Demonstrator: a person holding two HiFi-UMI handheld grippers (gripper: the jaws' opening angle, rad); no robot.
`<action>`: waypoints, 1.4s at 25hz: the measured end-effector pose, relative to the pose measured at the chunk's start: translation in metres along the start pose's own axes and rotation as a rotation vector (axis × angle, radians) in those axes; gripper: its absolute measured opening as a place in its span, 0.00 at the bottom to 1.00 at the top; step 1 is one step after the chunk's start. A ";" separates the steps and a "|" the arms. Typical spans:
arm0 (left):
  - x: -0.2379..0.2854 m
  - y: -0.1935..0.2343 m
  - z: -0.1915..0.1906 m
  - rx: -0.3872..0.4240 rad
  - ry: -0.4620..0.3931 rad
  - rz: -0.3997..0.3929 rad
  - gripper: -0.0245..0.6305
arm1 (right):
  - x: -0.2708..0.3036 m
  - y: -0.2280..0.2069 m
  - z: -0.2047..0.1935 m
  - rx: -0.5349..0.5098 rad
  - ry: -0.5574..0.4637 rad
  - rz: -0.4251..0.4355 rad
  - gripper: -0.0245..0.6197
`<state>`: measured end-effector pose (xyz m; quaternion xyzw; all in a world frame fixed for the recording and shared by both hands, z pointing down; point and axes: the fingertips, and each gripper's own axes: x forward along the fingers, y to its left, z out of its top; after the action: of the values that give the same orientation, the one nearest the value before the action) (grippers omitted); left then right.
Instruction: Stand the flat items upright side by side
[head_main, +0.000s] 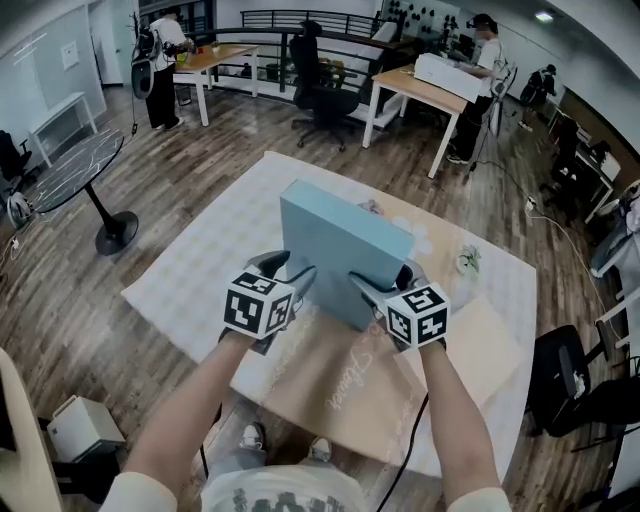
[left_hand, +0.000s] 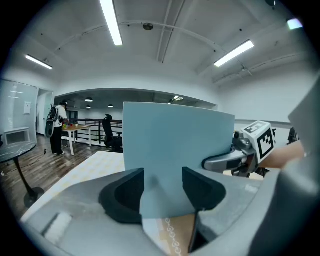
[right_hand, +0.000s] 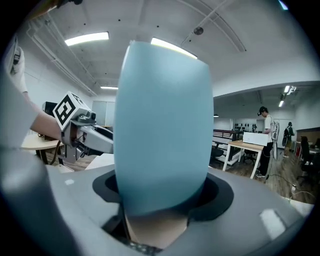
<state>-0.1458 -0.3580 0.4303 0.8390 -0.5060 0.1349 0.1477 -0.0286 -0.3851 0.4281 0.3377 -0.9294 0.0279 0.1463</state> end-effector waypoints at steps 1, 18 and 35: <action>0.000 0.001 0.000 0.005 0.001 -0.009 0.41 | -0.002 0.001 0.000 -0.005 0.000 -0.019 0.57; 0.018 -0.009 0.005 0.076 0.022 -0.231 0.41 | -0.048 -0.019 -0.018 0.071 -0.007 -0.536 0.56; 0.007 -0.009 0.014 0.151 0.022 -0.361 0.41 | -0.042 0.005 -0.012 0.219 -0.026 -1.039 0.55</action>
<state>-0.1339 -0.3649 0.4195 0.9233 -0.3341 0.1530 0.1116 0.0017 -0.3534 0.4281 0.7672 -0.6330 0.0445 0.0932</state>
